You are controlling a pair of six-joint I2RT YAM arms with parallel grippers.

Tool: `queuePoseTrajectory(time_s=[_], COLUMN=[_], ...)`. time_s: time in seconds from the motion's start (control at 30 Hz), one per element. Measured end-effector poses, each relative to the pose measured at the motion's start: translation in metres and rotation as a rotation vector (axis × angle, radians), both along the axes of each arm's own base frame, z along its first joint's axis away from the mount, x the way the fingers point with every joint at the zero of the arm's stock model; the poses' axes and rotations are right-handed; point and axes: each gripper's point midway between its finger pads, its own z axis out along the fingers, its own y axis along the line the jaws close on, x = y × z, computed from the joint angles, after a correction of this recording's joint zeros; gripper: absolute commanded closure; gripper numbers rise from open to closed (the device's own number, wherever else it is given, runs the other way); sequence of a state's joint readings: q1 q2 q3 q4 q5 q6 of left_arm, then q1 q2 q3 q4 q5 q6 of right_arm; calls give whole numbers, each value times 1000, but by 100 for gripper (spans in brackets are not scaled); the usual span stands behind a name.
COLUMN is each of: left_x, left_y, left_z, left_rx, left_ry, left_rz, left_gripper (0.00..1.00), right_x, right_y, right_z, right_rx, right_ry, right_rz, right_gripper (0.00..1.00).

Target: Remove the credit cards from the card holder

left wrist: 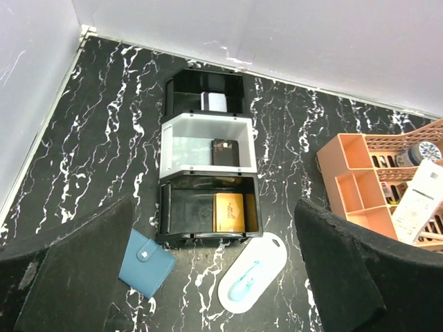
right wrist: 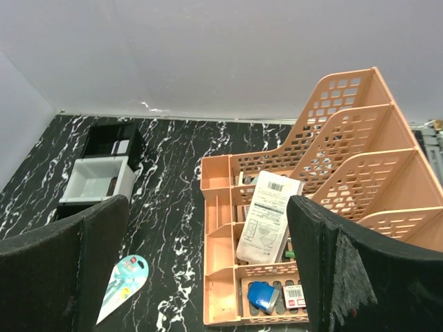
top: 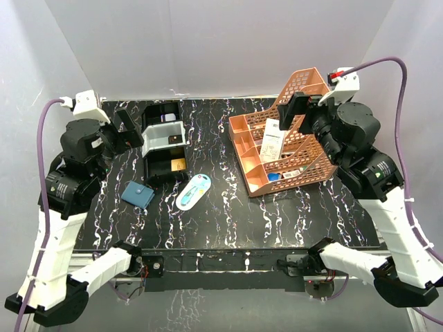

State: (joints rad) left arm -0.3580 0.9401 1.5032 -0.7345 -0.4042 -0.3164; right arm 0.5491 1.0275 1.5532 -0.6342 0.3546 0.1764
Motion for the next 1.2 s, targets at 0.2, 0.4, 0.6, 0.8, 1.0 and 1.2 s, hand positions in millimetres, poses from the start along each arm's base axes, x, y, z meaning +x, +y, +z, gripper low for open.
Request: queuePoseTrajectory(time_s=[0.2,0.4,0.6,0.8,1.0,1.2], left_x=[13,24,17,-12,-31,-38], left_y=[7,7,12,21,22,20], left_z=[-29,-98,-169,-198,-205,-219], left_rx=[3,0,-7,-48,-91,-115], left_ry=[52,223,395,383,313,313], left_rz=[34,33,49,77,71,63], left_gripper=[1,1,1,1,1,1], right_x=[17,35,49,56,65,83], right_y=[18,71,128,165,174,163], right_z=[-21,-73,-155,-239,-311,-361], right_rx=[12,-24,-69,-105,-159,-265], right_ry=[72,238,484,704,860,924], right_rz=[94,247,352,375,296,167], right_gripper=[2,2,2,2,2,2])
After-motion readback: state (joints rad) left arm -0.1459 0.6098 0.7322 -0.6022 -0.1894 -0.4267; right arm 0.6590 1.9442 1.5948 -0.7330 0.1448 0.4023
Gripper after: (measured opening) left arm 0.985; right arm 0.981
